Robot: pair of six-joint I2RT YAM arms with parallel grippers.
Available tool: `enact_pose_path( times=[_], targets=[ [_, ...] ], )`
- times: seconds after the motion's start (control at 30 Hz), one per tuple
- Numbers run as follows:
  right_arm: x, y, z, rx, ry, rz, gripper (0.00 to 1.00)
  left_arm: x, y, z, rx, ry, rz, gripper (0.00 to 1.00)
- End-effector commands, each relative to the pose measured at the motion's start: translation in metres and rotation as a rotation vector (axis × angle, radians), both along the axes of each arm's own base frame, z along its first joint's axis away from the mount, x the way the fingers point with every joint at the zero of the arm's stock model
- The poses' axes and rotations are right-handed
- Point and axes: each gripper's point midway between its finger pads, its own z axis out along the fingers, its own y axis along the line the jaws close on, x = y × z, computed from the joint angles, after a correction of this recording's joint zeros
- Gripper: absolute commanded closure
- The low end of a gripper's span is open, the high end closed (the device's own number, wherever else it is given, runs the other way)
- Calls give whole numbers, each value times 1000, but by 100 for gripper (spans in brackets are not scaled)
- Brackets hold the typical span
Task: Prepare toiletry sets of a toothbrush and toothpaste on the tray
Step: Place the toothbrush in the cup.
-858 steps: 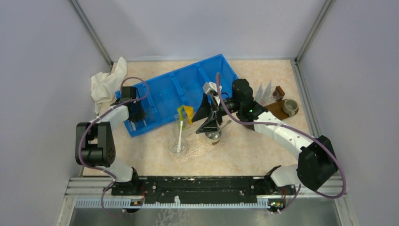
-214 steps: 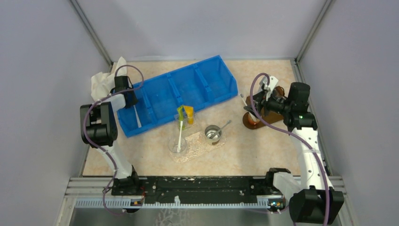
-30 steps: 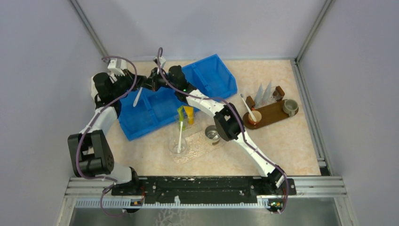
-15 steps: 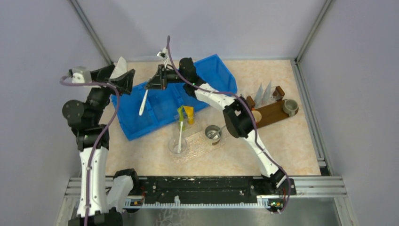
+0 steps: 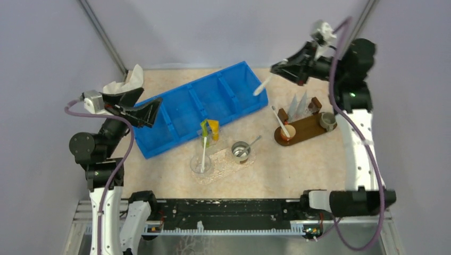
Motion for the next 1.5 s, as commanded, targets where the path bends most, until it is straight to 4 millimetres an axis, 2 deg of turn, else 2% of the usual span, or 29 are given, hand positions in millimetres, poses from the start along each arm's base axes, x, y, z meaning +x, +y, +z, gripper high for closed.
enact_pose_path(
  times=[0.0,0.1,0.17,0.27,0.33,0.43,0.5,0.63,0.73,0.8,0.9,1.0,1.13,1.23,1.47],
  targets=[
    [-39,-64,-18,-50,-18,-27,100,-6,-16,-38,37,106,-74,1],
    [-50,-108,-18,-59,-26,-170,100,-6,-19,-64,70,165,-76,1],
    [-54,-127,-21,-59,-15,-243,100,-6,-20,-83,96,207,-72,1],
    [-45,-151,-34,-60,16,-386,100,-5,-18,-109,145,266,-53,1],
    [-29,-171,-49,-151,-15,-542,100,-4,-14,-121,186,283,-23,1],
    [-18,-196,-71,-271,28,-692,100,-3,-8,-134,226,298,28,1],
    [-17,-211,-85,-342,53,-771,100,-3,-6,-141,236,295,49,1],
    [-18,-225,-112,-413,101,-835,100,-2,-4,-162,234,303,71,1],
    [-11,-245,-128,-467,123,-919,100,-2,-1,-176,233,312,94,1],
    [-3,-257,-137,-481,126,-973,100,-4,0,-178,237,307,100,1],
    [10,-263,-149,-456,137,-985,100,-7,1,-173,240,283,114,1],
    [26,-270,-152,-421,134,-991,100,-10,2,-171,240,269,123,1],
    [51,-290,-169,-422,153,-1039,100,-14,3,-168,236,246,128,1],
    [62,-302,-180,-418,161,-1083,100,-15,3,-166,235,236,128,1],
    [82,-324,-183,-413,147,-1164,100,-18,-1,-165,239,221,110,1]
  ],
)
